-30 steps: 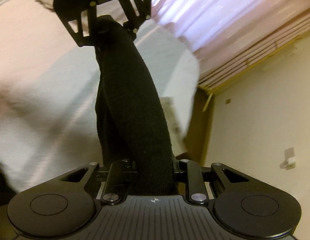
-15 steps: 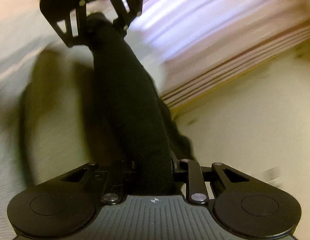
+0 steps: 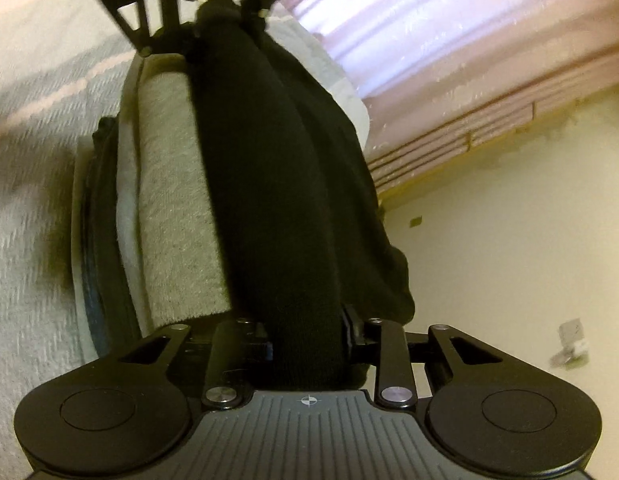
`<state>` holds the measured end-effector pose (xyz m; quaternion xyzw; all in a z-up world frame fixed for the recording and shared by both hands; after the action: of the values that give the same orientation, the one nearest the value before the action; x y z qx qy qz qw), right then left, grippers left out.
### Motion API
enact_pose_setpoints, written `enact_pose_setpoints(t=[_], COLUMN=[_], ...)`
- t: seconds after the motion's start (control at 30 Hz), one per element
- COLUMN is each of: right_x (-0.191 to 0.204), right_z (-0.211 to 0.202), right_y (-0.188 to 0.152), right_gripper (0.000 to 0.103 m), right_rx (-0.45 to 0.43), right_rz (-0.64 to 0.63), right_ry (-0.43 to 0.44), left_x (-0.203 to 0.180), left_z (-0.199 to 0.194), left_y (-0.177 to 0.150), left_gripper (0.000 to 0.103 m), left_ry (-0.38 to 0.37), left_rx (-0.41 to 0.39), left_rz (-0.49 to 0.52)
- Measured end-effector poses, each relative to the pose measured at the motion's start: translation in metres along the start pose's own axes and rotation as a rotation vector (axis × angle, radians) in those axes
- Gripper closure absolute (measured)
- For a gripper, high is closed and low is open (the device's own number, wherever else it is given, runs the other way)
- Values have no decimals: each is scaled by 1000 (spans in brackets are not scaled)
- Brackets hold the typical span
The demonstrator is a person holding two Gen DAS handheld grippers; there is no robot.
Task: Fold large clothes
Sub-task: 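Carry the sweater with both grippers and lower it onto the clothes stack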
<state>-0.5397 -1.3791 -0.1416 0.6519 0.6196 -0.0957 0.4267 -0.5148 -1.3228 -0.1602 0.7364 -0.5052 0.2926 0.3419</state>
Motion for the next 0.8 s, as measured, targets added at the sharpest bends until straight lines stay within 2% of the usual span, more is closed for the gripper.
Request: enact_pose_setpoints(t=[0.1, 0.17, 0.23, 0.33, 0.43, 0.57, 0.8], right_x=[-15, -10, 11, 23, 14, 14, 26], right_z=[-14, -23, -16, -6, -10, -18, -15], right_y=[14, 11, 1, -3, 1, -3, -8], right_gripper=[81, 80, 80, 77, 76, 74, 73], right_rx=[-13, -16, 5, -12, -2, 16, 53], right_rz=[19, 37, -16, -86, -36, -2, 46], right_ry=[-47, -47, -30, -92, -89, -87, -112], left_x=[10, 16, 6, -25, -24, -14, -15], left_z=[5, -14, -12, 0, 9, 2, -9], left_y=[1, 5, 13, 6, 2, -3, -28], left_gripper=[78, 79, 79, 78, 78, 71, 70], left_ry=[9, 19, 36, 11, 45, 24, 14], left_rx=[4, -2, -26, -13, -10, -5, 40], left_rz=[-1, -18, -22, 23, 23, -3, -64])
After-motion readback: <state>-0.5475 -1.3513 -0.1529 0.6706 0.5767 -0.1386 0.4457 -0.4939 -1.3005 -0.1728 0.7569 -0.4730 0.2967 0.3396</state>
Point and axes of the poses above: each gripper's, at about its wrist camera, not at the fingertips, and z roughly the way its jaws point, x to its left, y to its top, the point moved 10 cm from there along z, roughly the way its jaws point, and after that the axes turned 8 degrees about z, right-handed, at the moved point
